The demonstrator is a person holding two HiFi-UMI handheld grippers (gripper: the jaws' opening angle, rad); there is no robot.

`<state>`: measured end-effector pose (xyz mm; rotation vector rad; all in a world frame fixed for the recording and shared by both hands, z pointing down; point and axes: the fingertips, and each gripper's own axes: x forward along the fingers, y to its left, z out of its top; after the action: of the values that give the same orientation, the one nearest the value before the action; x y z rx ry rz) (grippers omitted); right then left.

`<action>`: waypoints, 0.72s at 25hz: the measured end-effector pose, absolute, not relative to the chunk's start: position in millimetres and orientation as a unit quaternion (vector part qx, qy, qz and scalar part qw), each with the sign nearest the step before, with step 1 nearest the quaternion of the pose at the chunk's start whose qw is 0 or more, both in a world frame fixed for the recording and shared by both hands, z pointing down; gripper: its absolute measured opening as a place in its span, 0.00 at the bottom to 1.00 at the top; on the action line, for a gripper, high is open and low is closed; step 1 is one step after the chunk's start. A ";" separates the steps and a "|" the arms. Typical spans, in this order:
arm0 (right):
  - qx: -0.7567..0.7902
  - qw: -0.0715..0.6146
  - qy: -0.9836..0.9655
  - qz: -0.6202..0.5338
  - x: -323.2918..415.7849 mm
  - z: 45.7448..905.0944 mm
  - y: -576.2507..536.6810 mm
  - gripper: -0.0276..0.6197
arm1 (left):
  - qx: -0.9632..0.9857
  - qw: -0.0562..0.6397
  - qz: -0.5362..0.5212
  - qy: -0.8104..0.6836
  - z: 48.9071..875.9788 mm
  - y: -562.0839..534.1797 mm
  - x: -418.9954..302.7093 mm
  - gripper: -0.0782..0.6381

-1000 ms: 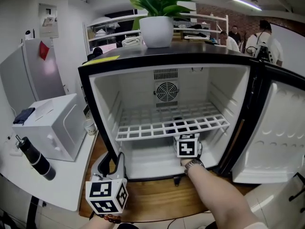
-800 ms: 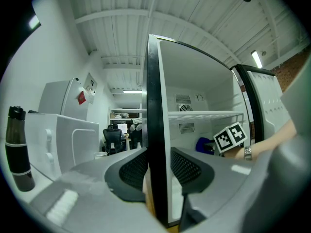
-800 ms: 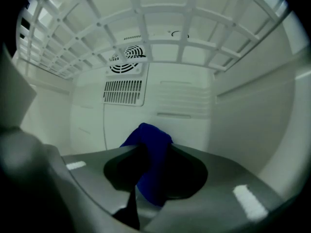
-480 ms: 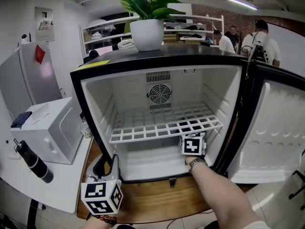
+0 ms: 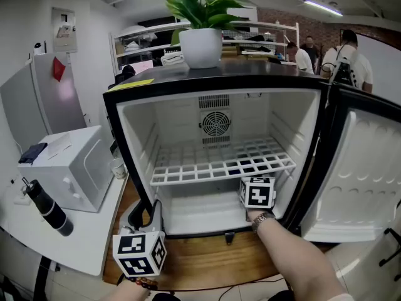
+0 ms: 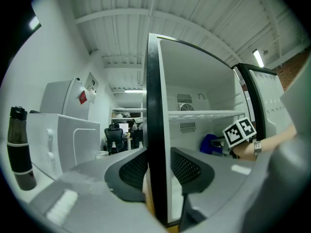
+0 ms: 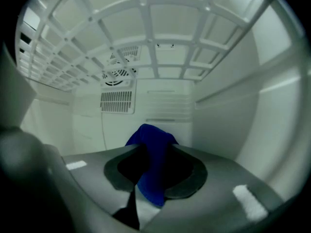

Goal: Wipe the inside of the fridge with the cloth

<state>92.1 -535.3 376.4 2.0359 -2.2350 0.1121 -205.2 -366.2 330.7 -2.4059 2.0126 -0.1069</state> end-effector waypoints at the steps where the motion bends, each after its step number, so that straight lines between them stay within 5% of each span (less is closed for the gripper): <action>1: 0.662 0.055 -0.747 0.033 84.4 372.7 -530.5 0.19 | -0.767 0.002 -0.034 0.641 330.7 -366.3 -205.0 0.30; 18: 0.457 0.166 -0.874 -0.011 -127.0 397.7 -483.5 0.19 | -0.770 -0.002 -0.035 0.637 331.0 -366.5 -203.1 0.30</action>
<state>-127.0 -483.5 397.7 1.3010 -2.4878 -0.0318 -203.1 -366.5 331.0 -2.4222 2.0035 -0.1100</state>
